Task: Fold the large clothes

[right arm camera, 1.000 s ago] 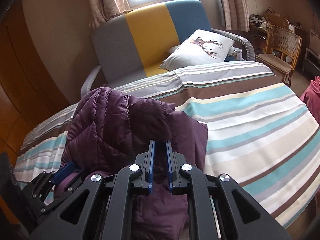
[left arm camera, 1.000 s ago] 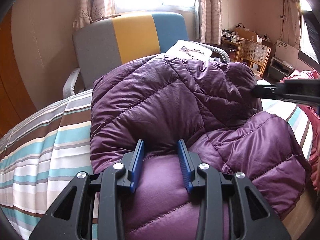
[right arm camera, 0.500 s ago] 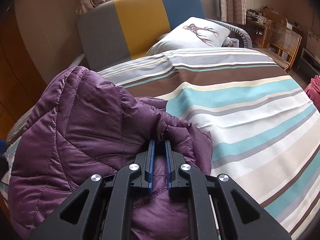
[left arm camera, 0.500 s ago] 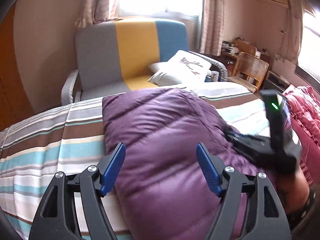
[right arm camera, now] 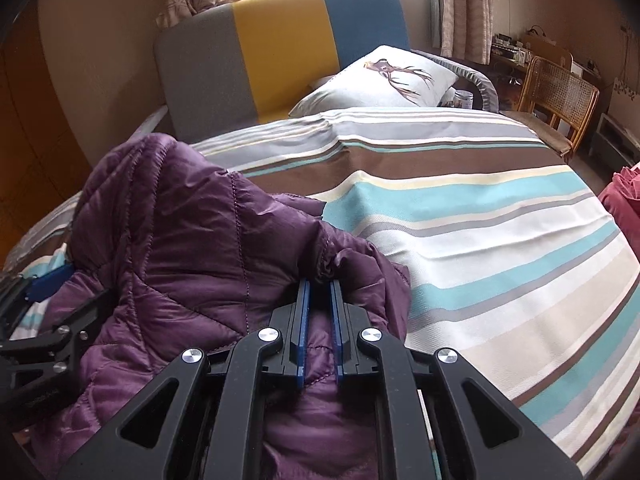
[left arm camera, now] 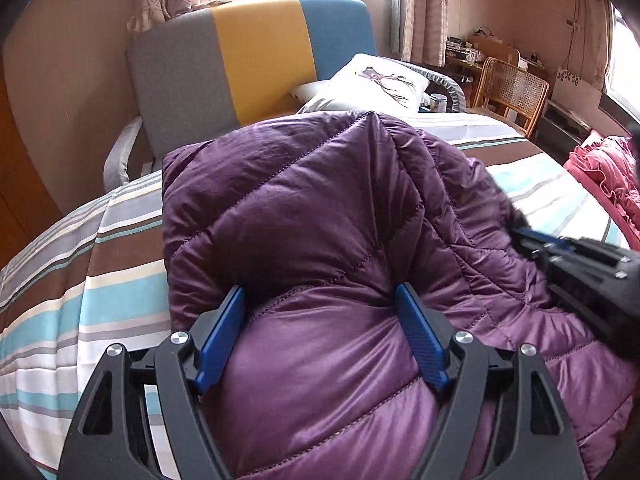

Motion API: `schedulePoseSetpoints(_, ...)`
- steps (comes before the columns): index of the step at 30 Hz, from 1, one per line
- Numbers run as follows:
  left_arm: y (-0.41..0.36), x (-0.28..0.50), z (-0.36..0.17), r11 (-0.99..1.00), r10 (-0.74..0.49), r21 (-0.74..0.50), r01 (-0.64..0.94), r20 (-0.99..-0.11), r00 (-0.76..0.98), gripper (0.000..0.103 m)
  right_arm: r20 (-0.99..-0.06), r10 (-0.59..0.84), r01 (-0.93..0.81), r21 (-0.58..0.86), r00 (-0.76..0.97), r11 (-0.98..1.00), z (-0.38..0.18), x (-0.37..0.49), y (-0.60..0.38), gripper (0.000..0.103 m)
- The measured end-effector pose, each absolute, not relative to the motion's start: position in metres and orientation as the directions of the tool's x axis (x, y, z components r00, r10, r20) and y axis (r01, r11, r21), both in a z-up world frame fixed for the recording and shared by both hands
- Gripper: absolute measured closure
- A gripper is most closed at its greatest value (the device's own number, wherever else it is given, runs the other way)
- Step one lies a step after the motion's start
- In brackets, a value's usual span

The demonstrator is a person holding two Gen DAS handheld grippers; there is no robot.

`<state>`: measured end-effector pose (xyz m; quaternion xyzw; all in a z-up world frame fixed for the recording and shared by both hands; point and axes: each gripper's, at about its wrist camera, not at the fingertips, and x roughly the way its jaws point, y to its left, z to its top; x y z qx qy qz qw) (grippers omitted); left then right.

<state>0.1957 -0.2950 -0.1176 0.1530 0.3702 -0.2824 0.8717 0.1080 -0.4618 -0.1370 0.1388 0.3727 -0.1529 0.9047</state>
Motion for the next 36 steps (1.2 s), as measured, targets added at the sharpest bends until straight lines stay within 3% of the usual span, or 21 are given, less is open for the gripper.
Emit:
schedulePoseSetpoints(3, -0.291, 0.186, -0.113, 0.800, -0.370, 0.079, 0.596, -0.717, 0.591, 0.027, -0.669, -0.112, 0.344, 0.226, 0.735, 0.911, -0.109, 0.078, -0.455, 0.094)
schedulePoseSetpoints(7, -0.287, 0.162, -0.104, 0.805, -0.362, 0.106, 0.584, -0.691, 0.625, 0.027, -0.671, -0.041, 0.247, 0.215, 0.740, 0.945, -0.092, 0.048, -0.422, 0.094)
schedulePoseSetpoints(10, -0.282, 0.144, -0.101, 0.801, -0.375, 0.105, 0.589, -0.680, 0.631, 0.027, -0.738, -0.097, 0.275, 0.124, 0.668, 0.953, -0.106, 0.042, -0.408, 0.094)
schedulePoseSetpoints(14, -0.275, 0.128, -0.104, 0.784, -0.393, 0.119, 0.609, -0.665, 0.635, 0.027, -0.767, -0.029, 0.319, 0.232, 0.641, 0.919, -0.146, 0.041, -0.425, 0.094)
schedulePoseSetpoints(17, -0.262, 0.126, -0.098, 0.792, -0.421, 0.061, 0.607, -0.665, 0.616, 0.027, -0.751, -0.014, 0.305, 0.252, 0.660, 0.918, -0.135, 0.038, -0.426, 0.092)
schedulePoseSetpoints(18, -0.257, 0.127, -0.095, 0.799, -0.426, 0.039, 0.601, -0.668, 0.610, 0.024, -0.741, -0.008, 0.303, 0.265, 0.671, 0.916, -0.130, 0.035, -0.428, 0.086)
schedulePoseSetpoints(20, -0.240, 0.134, -0.086, 0.828, -0.425, -0.011, 0.561, -0.665, 0.614, 0.016, -0.703, -0.003, 0.311, 0.310, 0.711, 0.899, -0.115, 0.025, -0.435, 0.061)
schedulePoseSetpoints(21, -0.235, 0.136, -0.085, 0.833, -0.427, -0.023, 0.553, -0.662, 0.616, 0.016, -0.676, -0.015, 0.316, 0.324, 0.737, 0.892, -0.107, 0.018, -0.439, 0.026)
schedulePoseSetpoints(22, -0.226, 0.140, -0.081, 0.845, -0.421, -0.034, 0.533, -0.657, 0.626, 0.015, -0.661, -0.049, 0.334, 0.313, 0.748, 0.889, -0.101, 0.012, -0.441, 0.007)
schedulePoseSetpoints(26, -0.212, 0.156, -0.084, 0.856, -0.401, -0.051, 0.514, -0.693, 0.599, 0.011, -0.687, -0.086, 0.349, 0.253, 0.722, 0.902, -0.094, 0.017, -0.451, 0.008)
schedulePoseSetpoints(30, -0.211, 0.167, -0.094, 0.840, -0.419, -0.095, 0.535, -0.741, 0.525, 0.010, -0.760, -0.015, 0.366, 0.295, 0.650, 0.882, -0.114, 0.037, -0.468, 0.008)
schedulePoseSetpoints(36, -0.214, 0.179, -0.100, 0.812, -0.446, -0.165, 0.560, -0.795, 0.412, 0.010, -0.799, 0.071, 0.359, 0.345, 0.597, 0.868, -0.135, 0.064, -0.479, 0.017)
